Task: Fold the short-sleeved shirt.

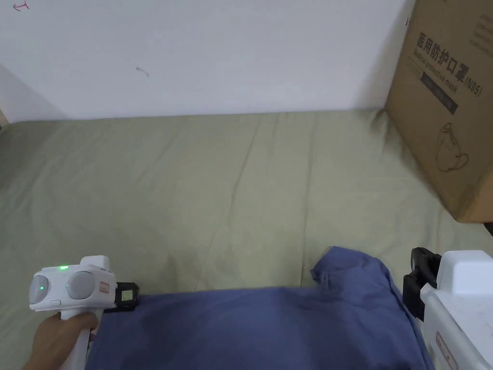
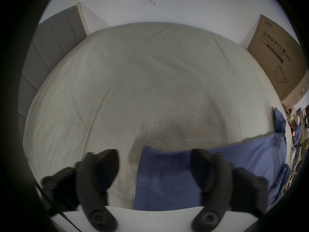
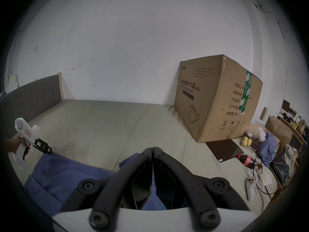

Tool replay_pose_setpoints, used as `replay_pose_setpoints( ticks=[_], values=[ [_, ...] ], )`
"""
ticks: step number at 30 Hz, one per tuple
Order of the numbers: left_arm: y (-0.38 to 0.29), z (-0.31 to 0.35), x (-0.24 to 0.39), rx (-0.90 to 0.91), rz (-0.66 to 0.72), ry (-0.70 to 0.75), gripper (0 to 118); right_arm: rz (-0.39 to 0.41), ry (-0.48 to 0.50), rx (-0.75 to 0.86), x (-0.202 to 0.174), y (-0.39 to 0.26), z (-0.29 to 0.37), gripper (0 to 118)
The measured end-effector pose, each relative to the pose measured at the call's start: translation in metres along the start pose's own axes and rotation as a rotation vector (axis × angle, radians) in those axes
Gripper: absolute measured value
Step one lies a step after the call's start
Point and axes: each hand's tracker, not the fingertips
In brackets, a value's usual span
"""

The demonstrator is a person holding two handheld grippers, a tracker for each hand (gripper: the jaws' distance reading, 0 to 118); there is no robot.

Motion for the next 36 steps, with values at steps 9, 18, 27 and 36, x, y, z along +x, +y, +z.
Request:
replay_pose_setpoints(
  ticks=[9, 18, 27, 36],
  values=[
    [-0.013, 0.017, 0.016, 0.081, -0.054, -0.029, 0, -0.115, 0.023, -0.12, 0.025, -0.014, -0.04, 10],
    [-0.029, 0.086, 0.013, 0.255, 0.008, -0.12, 0, -0.068, 0.021, -0.474, 0.053, -0.049, -0.158, 103],
    [-0.041, 0.112, 0.012, 0.264, 0.067, -0.155, 0, -0.063, 0.092, -0.674, 0.048, -0.098, -0.226, 46],
    [-0.066, 0.138, 0.001, 0.278, 0.086, -0.116, 0, -0.009, 0.139, -0.448, 0.051, -0.056, -0.144, 1]
  ],
)
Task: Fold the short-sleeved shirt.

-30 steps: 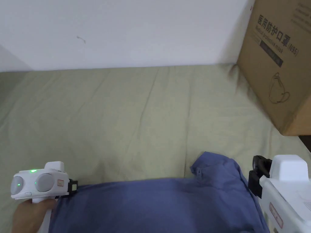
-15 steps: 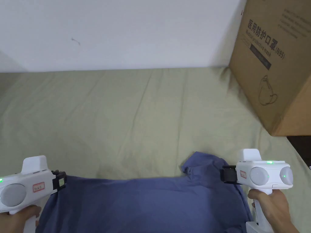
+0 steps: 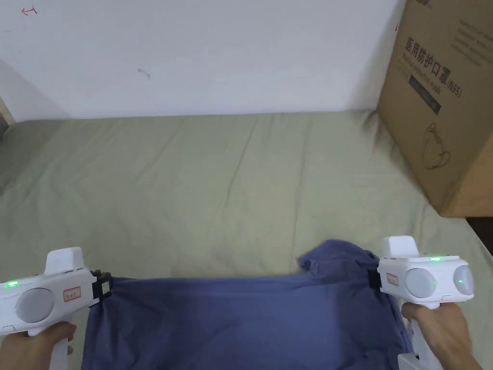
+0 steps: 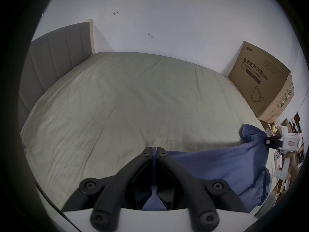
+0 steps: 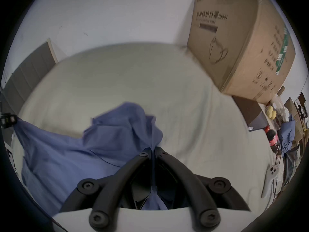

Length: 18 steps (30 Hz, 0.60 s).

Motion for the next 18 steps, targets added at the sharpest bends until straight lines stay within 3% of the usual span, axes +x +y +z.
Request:
replay_pose_setpoints(
  ticks=[9, 18],
  values=[
    [-0.04, 0.069, -0.021, 0.023, 0.021, 0.023, 0, -0.008, 0.103, 0.214, -0.004, -0.064, 0.18, 1],
    [-0.127, 0.095, -0.041, -0.063, -0.006, 0.04, 0, -0.092, 0.134, 0.158, -0.008, -0.163, 0.223, 1]
  ],
)
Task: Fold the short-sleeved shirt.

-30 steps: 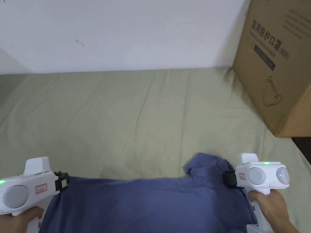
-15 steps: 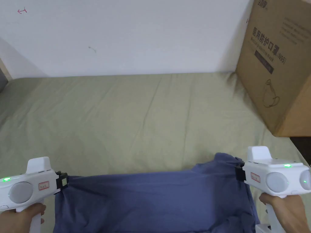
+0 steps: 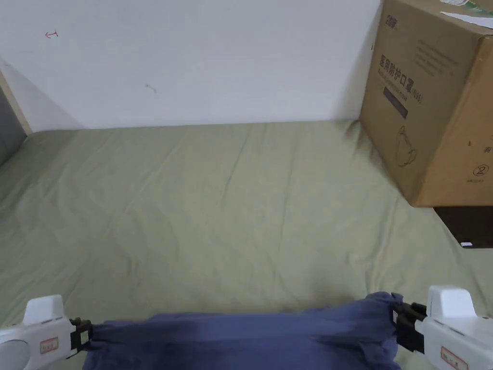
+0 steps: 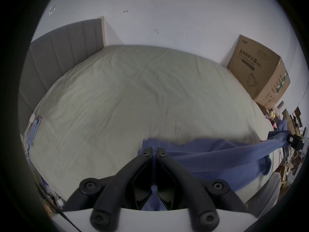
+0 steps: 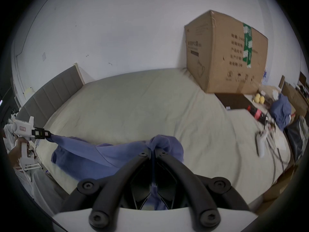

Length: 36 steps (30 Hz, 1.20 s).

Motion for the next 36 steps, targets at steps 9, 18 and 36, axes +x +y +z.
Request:
replay_pose_setpoints(
  ticks=[9, 18, 36],
  values=[
    [-0.075, -0.026, -0.015, -0.096, -0.024, 0.04, 0, -0.134, -0.107, -0.173, 0.008, -0.086, -0.028, 1],
    [-0.073, -0.007, 0.005, -0.099, -0.082, 0.057, 83, -0.131, -0.173, -0.136, -0.007, -0.076, -0.017, 56],
    [0.023, 0.146, 0.105, 0.721, -0.101, 0.056, 103, 0.14, -0.205, 0.521, -0.1, 0.076, 0.083, 94]
  ],
)
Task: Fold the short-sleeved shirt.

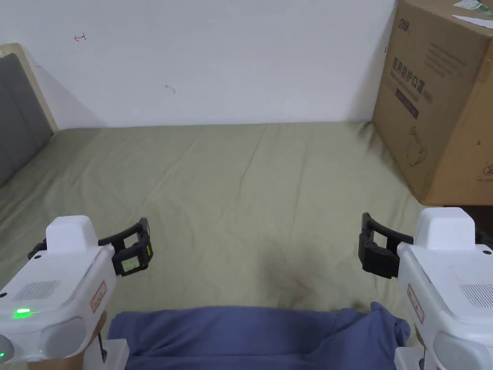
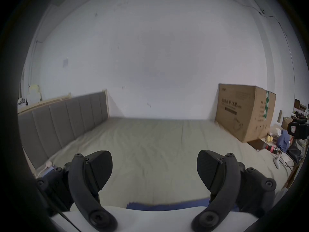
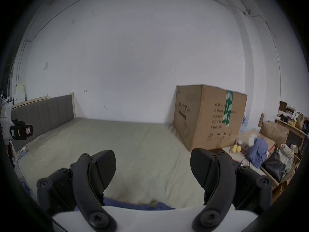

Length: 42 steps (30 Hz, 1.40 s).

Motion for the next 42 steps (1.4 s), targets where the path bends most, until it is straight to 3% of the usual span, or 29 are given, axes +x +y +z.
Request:
replay_pose_setpoints(
  ticks=[1, 4, 6, 8, 16, 25, 33, 34, 36, 37, 38, 39, 40, 42],
  values=[
    [0.002, 0.001, 0.003, 0.028, -0.009, 0.002, 99, 0.004, -0.003, 0.007, -0.003, 0.002, 0.001, 91],
    [0.004, 0.006, 0.013, 0.07, -0.033, 0.009, 66, 0.004, -0.005, 0.035, -0.007, 0.006, 0.003, 71],
    [0.002, 0.007, 0.015, 0.078, -0.026, 0.0, 22, 0.001, -0.004, 0.045, -0.009, 0.007, 0.004, 35],
    [0.003, 0.007, 0.016, 0.069, 0.008, -0.029, 0, -0.006, -0.008, 0.058, -0.01, 0.005, 0.002, 1],
    [0.0, -0.007, 0.005, -0.065, 0.013, -0.062, 0, -0.003, -0.001, 0.045, -0.012, 0.001, -0.003, 1],
    [-0.045, -0.056, -0.087, -0.503, 0.38, -0.268, 0, 0.002, 0.011, 0.012, -0.018, -0.002, -0.017, 1],
    [-0.12, -0.092, -0.153, -0.769, 0.421, -0.293, 0, 0.018, 0.018, -0.032, -0.03, -0.008, -0.034, 1],
    [-0.13, -0.098, -0.16, -0.799, 0.438, -0.299, 4, 0.022, 0.018, -0.039, -0.032, -0.01, -0.036, 1],
    [-0.146, -0.106, -0.17, -0.838, 0.488, -0.304, 25, 0.029, 0.016, -0.052, -0.035, -0.013, -0.04, 1],
    [-0.154, -0.109, -0.173, -0.835, 0.504, -0.303, 45, 0.032, 0.018, -0.061, -0.037, -0.015, -0.043, 1],
    [-0.16, -0.112, -0.175, -0.844, 0.506, -0.314, 72, 0.035, 0.018, -0.068, -0.038, -0.017, -0.044, 1],
    [-0.164, -0.116, -0.176, -0.858, 0.508, -0.319, 85, 0.039, 0.017, -0.075, -0.039, -0.018, -0.045, 1],
    [-0.169, -0.119, -0.175, -0.872, 0.506, -0.316, 92, 0.042, 0.017, -0.082, -0.039, -0.02, -0.047, 1],
    [-0.175, -0.119, -0.167, -0.899, 0.481, -0.331, 92, 0.043, 0.014, -0.097, -0.04, -0.024, -0.05, 1]
  ],
)
